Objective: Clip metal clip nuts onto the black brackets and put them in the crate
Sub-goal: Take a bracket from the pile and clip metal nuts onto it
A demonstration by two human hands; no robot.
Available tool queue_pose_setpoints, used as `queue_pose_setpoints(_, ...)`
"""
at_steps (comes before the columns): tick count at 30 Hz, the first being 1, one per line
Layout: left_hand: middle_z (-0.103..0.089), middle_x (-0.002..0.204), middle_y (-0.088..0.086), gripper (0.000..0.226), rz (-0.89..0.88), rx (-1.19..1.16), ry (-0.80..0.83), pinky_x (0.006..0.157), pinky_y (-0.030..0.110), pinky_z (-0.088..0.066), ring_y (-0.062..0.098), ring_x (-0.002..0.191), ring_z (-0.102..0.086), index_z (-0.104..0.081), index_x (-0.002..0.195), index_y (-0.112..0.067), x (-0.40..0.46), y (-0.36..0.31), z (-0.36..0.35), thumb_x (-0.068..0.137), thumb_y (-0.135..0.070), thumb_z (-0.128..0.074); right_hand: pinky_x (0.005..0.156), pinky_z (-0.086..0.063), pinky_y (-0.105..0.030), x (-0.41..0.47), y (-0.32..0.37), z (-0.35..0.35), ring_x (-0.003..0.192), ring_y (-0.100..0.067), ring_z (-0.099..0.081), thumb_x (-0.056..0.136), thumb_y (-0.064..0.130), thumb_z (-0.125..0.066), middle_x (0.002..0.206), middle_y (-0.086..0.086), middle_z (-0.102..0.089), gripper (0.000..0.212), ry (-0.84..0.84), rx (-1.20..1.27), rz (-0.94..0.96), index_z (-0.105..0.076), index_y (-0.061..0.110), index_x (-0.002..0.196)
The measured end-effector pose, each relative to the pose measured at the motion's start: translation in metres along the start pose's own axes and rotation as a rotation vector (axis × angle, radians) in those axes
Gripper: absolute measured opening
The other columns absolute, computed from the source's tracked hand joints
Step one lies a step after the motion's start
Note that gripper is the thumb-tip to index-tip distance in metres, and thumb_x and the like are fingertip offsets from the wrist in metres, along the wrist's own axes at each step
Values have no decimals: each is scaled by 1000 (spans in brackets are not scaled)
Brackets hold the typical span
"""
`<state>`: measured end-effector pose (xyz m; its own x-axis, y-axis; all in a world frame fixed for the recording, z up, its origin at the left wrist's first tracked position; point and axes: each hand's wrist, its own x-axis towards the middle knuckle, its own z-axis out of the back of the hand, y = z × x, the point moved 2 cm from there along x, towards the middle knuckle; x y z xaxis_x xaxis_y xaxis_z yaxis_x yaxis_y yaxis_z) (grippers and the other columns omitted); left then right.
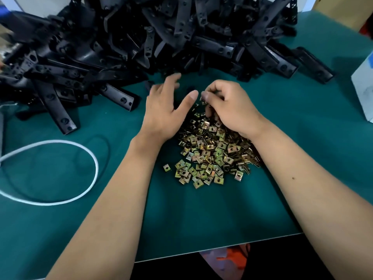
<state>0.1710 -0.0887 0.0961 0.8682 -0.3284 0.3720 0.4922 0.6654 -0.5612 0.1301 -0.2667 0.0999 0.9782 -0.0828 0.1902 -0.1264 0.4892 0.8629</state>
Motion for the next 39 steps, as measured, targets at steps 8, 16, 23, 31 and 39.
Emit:
queue_pose_setpoints(8, -59, 136, 4, 101, 25, 84, 136, 112, 44, -22, 25, 133, -45, -28, 159, -28, 0, 4, 0, 78, -88, -35, 47, -42, -23, 3, -6, 5, 56, -11, -58, 108, 19, -53, 71, -1, -70, 19, 30, 345, -159, -64, 11, 94)
queue_pose_setpoints(16, -57, 141, 2, 96, -49, -14, 148, 113, 43, -35, 23, 132, -47, -31, 158, -26, -6, 0, 0, 82, -66, -74, 54, -46, -18, 2, -7, 7, 63, -6, -57, 99, 7, -66, 71, 3, -69, 13, 53, 395, -145, -77, 9, 106)
queue_pose_setpoints(23, -63, 92, -5, 34, -173, -231, -18, 86, 38, -52, 12, 91, -62, -66, 116, -19, -8, -3, 2, 85, -18, -79, 53, -45, -18, 2, -5, 3, 63, -8, -59, 94, -1, -68, 76, -2, -75, 20, 120, 311, -134, -74, 9, 110)
queue_pose_setpoints(31, -65, 92, -13, 19, -162, -205, -8, 84, 35, -52, 10, 91, -62, -67, 104, -19, -8, -5, 0, 88, -21, -76, 48, -43, -16, 3, -6, 3, 61, -8, -57, 100, 4, -63, 73, -1, -73, 14, 129, 347, -84, -75, 12, 100)
queue_pose_setpoints(39, -69, 89, -7, 10, -73, -139, 24, 85, 45, -52, 16, 89, -64, -68, 99, -20, -9, -9, -2, 89, -17, -69, 52, -46, -18, 2, -7, 1, 62, -5, -58, 100, -1, -59, 78, -3, -75, 21, 131, 240, -49, -73, 14, 100)
